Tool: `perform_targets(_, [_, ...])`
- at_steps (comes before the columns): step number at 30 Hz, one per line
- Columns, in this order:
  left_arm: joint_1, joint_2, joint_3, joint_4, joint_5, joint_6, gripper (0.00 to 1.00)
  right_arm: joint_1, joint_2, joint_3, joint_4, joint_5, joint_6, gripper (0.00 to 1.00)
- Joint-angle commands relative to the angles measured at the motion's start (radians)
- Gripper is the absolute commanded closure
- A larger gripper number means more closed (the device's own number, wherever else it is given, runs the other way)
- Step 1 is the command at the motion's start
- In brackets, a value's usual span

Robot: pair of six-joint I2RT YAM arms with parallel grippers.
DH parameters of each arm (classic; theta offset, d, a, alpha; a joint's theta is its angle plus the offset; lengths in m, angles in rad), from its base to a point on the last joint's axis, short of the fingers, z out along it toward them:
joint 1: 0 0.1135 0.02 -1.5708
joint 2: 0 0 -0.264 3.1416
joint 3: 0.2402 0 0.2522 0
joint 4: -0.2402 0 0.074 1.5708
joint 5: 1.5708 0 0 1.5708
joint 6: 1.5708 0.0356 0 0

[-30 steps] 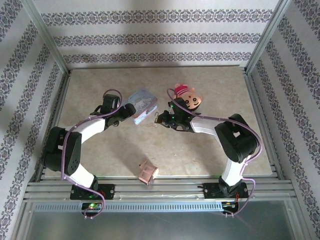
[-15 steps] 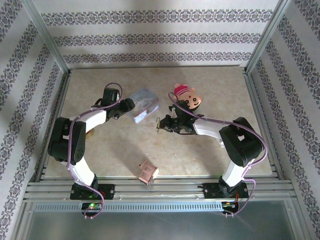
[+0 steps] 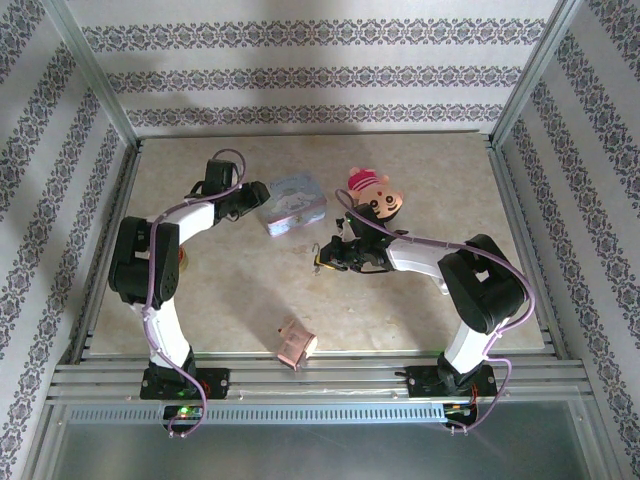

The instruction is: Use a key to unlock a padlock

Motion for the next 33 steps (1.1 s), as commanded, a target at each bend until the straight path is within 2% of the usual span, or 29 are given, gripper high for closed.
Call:
perform_targets(1, [0.022, 0.054, 0.067, 0.054, 0.068, 0.027, 0.53, -0.008, -0.032, -0.010, -0.015, -0.023, -0.022, 1.00])
perform_targets(10, [0.029, 0.179, 0.221, 0.065, 0.170, 0.001, 0.53, -0.008, -0.030, -0.013, -0.023, -0.039, -0.030, 1.00])
perform_targets(16, [0.032, 0.193, 0.242, 0.064, 0.185, -0.014, 0.47, -0.009, -0.015, -0.001, -0.023, -0.051, -0.026, 1.00])
perform_targets(19, [0.039, 0.173, 0.218, 0.084, 0.200, -0.036, 0.42, -0.010, -0.005, 0.007, -0.030, -0.050, -0.024, 1.00])
perform_targets(29, [0.071, -0.015, 0.029, 0.133, 0.172, -0.077, 0.01, -0.026, 0.017, 0.045, -0.130, 0.023, -0.041, 0.96])
perform_targets(33, [0.081, -0.098, -0.067, 0.176, 0.165, -0.104, 0.01, -0.019, 0.029, 0.113, -0.268, 0.102, -0.098, 0.94])
